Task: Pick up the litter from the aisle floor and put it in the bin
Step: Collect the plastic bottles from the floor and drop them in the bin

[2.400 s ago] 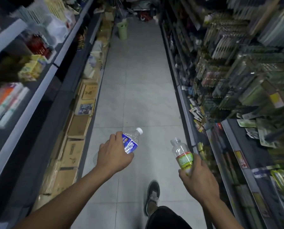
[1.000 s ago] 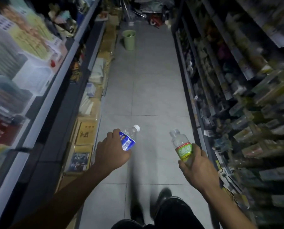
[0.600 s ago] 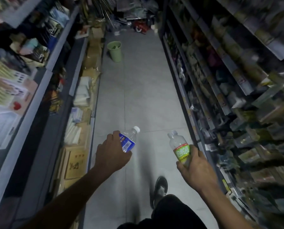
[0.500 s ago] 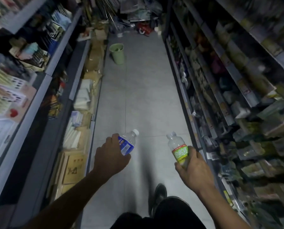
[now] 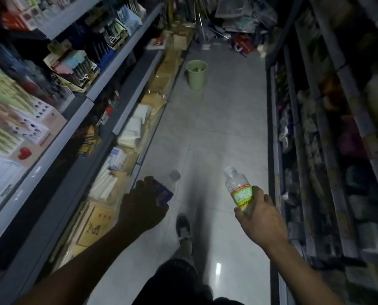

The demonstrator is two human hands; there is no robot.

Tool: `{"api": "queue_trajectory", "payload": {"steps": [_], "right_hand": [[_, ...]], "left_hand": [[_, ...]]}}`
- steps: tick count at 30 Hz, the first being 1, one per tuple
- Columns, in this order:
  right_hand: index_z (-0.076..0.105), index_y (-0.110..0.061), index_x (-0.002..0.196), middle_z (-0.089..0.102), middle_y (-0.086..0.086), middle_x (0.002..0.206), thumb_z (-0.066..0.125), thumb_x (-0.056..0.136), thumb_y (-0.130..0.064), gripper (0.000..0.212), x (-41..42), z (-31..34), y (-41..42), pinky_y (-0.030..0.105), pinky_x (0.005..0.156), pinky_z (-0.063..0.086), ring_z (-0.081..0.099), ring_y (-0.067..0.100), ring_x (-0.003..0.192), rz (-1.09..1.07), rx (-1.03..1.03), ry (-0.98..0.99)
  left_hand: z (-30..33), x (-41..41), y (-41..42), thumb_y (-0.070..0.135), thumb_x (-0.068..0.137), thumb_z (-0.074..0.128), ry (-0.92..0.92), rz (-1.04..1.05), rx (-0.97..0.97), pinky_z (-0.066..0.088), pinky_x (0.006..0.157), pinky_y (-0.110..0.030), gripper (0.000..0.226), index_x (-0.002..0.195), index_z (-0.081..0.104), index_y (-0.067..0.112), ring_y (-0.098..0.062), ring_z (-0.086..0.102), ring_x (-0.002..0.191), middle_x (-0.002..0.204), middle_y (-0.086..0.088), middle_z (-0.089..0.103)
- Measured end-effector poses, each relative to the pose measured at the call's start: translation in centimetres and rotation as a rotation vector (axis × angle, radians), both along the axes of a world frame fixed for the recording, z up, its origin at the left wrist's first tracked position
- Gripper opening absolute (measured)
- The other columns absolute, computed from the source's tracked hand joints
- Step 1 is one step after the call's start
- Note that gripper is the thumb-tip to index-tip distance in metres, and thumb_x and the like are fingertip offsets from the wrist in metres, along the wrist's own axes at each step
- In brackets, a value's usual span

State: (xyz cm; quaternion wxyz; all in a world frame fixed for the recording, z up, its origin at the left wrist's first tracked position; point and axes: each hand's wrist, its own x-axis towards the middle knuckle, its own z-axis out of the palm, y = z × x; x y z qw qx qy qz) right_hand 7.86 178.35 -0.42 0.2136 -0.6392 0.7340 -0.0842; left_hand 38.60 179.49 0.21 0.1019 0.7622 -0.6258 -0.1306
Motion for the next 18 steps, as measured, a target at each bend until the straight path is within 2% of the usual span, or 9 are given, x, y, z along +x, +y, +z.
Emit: {"api": "queue_trajectory", "payload": {"steps": [3, 7, 13, 15, 18], "right_hand": [[0.034, -0.019, 0.140, 0.055, 0.009, 0.113, 0.070, 0.084, -0.048, 0.073, 1.0, -0.3, -6.1, 0.040, 0.070, 0.050, 0.060, 0.034, 0.097, 0.019, -0.009, 0.008], [0.033, -0.019, 0.140, 0.056, 0.009, 0.113, 0.070, 0.083, -0.048, 0.074, 2.2, -0.3, -13.8, 0.039, 0.069, 0.049, 0.061, 0.033, 0.096, 0.012, 0.007, 0.032], [0.033, -0.020, 0.139, 0.056, 0.009, 0.114, 0.070, 0.083, -0.048, 0.073, 3.3, 0.4, -23.3, 0.039, 0.067, 0.050, 0.062, 0.033, 0.094, -0.048, 0.015, 0.036], [0.033, -0.020, 0.139, 0.056, 0.009, 0.114, 0.071, 0.082, -0.048, 0.073, 3.3, 0.3, -26.0, 0.040, 0.069, 0.053, 0.062, 0.033, 0.093, -0.074, 0.026, 0.035], [0.032, -0.021, 0.140, 0.055, 0.009, 0.116, 0.070, 0.082, -0.050, 0.075, 3.0, 0.3, -29.2, 0.040, 0.071, 0.051, 0.063, 0.033, 0.095, -0.128, 0.046, 0.041]], "left_hand": [[-0.8, 1.2, -5.5, 0.044, 0.073, 0.080, 0.015, 0.023, -0.005, 0.057, 0.079, -0.036, 0.073, 0.128, 0.038, 0.020, -0.021, 0.062, 0.097, 0.115, -0.003, 0.058], [-1.0, 2.5, -13.9, 0.042, 0.073, 0.081, 0.025, 0.022, -0.004, 0.054, 0.074, -0.032, 0.075, 0.130, 0.040, 0.017, -0.022, 0.063, 0.096, 0.115, -0.005, 0.059], [-0.8, 3.9, -26.8, 0.039, 0.060, 0.089, -0.016, -0.153, -0.084, 0.046, 0.057, -0.024, 0.074, 0.116, 0.051, 0.010, -0.017, 0.059, 0.069, 0.090, -0.006, 0.062], [-0.5, 3.7, -30.8, 0.043, 0.060, 0.089, -0.013, -0.169, -0.059, 0.049, 0.061, -0.027, 0.078, 0.120, 0.049, 0.012, -0.022, 0.065, 0.076, 0.095, -0.006, 0.063], [0.0, 2.6, -36.1, 0.049, 0.067, 0.085, 0.030, -0.167, -0.009, 0.056, 0.075, -0.036, 0.083, 0.130, 0.043, 0.016, -0.023, 0.065, 0.093, 0.108, -0.004, 0.060]]}}
